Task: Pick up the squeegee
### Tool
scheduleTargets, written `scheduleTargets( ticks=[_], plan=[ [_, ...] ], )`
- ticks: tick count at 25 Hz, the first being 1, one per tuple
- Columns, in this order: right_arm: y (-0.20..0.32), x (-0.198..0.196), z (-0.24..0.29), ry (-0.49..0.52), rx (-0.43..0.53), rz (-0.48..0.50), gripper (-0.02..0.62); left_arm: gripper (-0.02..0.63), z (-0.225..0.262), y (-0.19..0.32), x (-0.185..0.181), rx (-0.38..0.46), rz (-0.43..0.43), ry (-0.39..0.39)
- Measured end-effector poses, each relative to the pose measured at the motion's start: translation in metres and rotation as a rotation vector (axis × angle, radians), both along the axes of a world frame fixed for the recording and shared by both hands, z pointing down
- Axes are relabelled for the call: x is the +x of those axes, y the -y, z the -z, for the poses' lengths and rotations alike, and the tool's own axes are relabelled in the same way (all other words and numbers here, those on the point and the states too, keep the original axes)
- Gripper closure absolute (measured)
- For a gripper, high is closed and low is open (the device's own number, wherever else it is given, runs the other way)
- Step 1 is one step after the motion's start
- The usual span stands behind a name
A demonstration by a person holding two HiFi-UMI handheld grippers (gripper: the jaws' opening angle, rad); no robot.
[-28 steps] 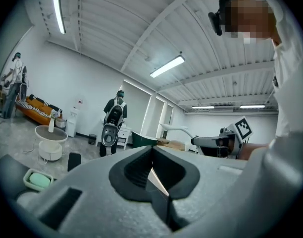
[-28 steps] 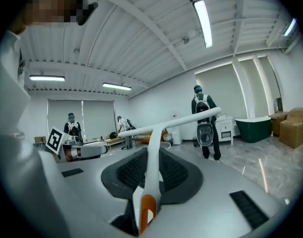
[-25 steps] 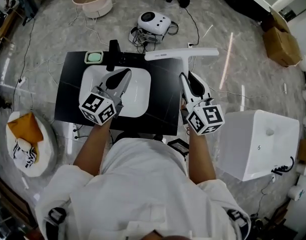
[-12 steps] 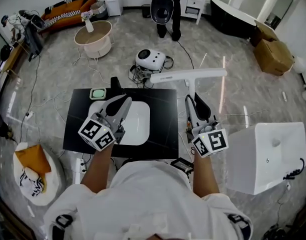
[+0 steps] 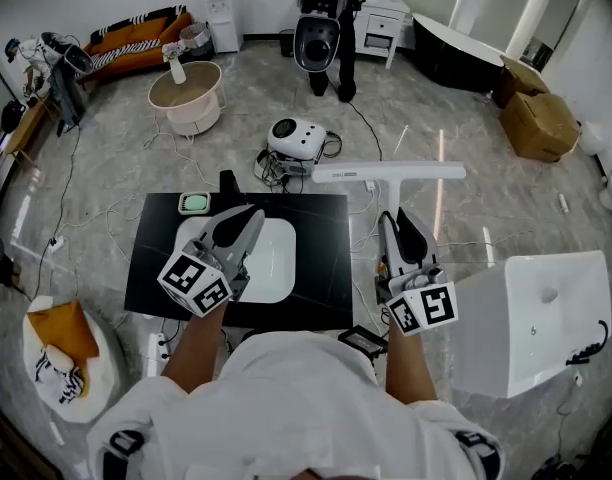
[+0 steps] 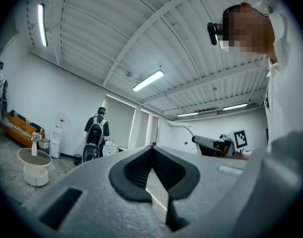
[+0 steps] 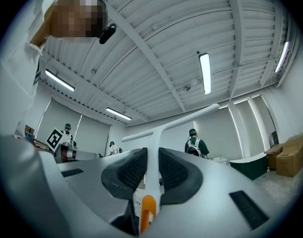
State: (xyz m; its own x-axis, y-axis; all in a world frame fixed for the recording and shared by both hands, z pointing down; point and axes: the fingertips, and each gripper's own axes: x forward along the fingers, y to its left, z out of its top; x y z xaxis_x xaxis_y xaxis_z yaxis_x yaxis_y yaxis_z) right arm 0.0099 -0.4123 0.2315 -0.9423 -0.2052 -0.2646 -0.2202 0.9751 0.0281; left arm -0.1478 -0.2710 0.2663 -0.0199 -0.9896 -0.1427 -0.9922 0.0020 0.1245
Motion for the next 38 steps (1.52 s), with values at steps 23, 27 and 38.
scheduleTargets(
  ticks=[23, 27, 38],
  plan=[
    [-0.001, 0.005, -0.008, -0.003, -0.009, 0.002, 0.522, 0.591, -0.007, 0.002, 0.013, 0.011, -0.034, -0.023],
    [0.003, 0.008, -0.008, -0.008, -0.01, -0.005, 0.522, 0.591, -0.008, 0.009, 0.016, 0.012, -0.047, -0.025],
    [0.012, 0.008, -0.028, -0.041, -0.072, -0.008, 0.522, 0.591, -0.024, 0.019, 0.02, -0.02, -0.071, -0.052]
  ],
)
